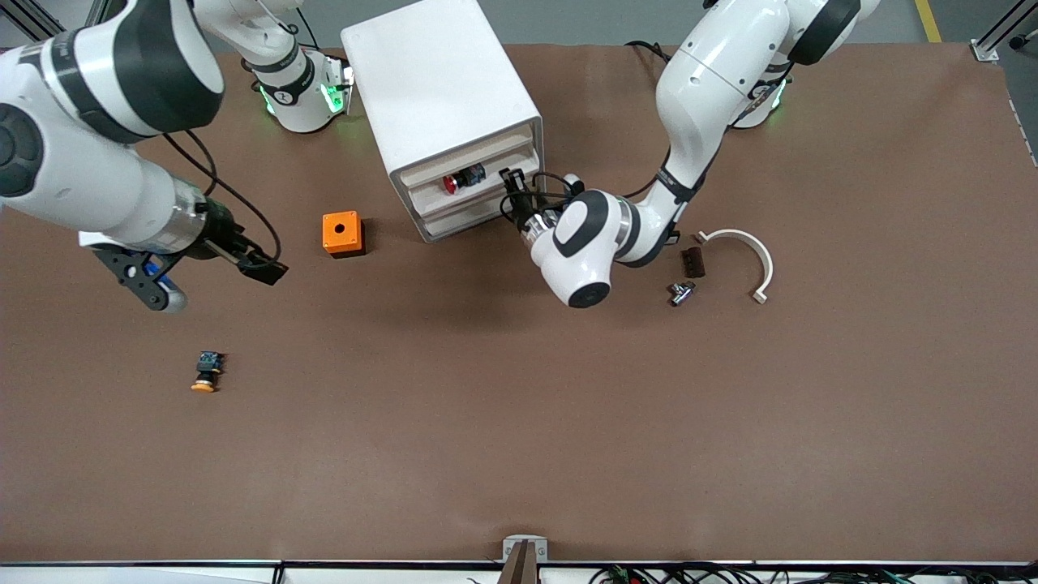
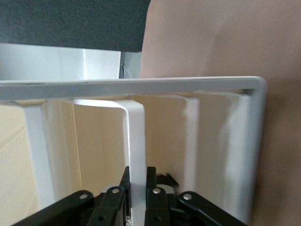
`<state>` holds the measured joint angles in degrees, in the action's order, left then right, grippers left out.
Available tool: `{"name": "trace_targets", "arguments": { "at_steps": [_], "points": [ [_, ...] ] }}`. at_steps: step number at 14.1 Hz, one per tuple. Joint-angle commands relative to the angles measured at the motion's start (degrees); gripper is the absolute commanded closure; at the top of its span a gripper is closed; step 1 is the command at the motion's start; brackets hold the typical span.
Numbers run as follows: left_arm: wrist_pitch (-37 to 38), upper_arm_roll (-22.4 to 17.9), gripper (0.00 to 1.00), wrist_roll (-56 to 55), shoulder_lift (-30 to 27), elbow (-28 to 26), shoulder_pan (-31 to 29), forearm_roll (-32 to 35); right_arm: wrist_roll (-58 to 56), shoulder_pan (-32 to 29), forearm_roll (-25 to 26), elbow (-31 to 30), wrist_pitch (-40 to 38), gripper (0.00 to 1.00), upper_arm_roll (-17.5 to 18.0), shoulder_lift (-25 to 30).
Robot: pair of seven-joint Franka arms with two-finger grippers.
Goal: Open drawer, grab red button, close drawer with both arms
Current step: 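Pull the drawer open with the left gripper while the right gripper approaches, then reach the right gripper into the drawer and grasp the red button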
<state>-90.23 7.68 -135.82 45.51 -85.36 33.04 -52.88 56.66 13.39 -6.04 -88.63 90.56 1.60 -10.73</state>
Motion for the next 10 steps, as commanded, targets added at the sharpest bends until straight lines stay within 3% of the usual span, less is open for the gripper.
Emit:
{"name": "trace_targets", "arguments": {
  "at_steps": [1,4,5,6,7,10],
  "points": [
    [-0.7,-1.5,1.0,0.3,1.7,4.3,-3.1,-0.2,6.3,4.8,-1.1,-3.0,4.0,0.0,-0.5,0.7],
    [-0.9,-1.5,1.0,2.2,2.5,6.5,-5.9,-0.3,14.5,10.0,-1.0,-5.8,10.7,0.0,-0.5,0.5],
    [-1.4,-1.5,0.85,3.3,2.5,6.5,-6.1,-0.3,17.8,11.8,-0.8,-6.2,12.3,0.0,-0.5,0.4],
    [-1.6,-1.5,0.46,3.7,2.5,6.5,-6.1,-0.3,21.4,14.1,-0.6,-6.3,13.6,0.0,-0.5,0.1],
    [-1.6,-1.6,0.24,3.7,2.4,6.5,-6.1,-0.3,24.4,16.0,-0.1,-6.4,14.9,0.0,-0.5,-0.3],
    [-1.5,-2.3,0.04,3.5,1.8,6.7,-6.8,0.1,33.0,20.9,3.1,-6.4,17.8,0.0,-0.5,-2.6]
  ]
}}
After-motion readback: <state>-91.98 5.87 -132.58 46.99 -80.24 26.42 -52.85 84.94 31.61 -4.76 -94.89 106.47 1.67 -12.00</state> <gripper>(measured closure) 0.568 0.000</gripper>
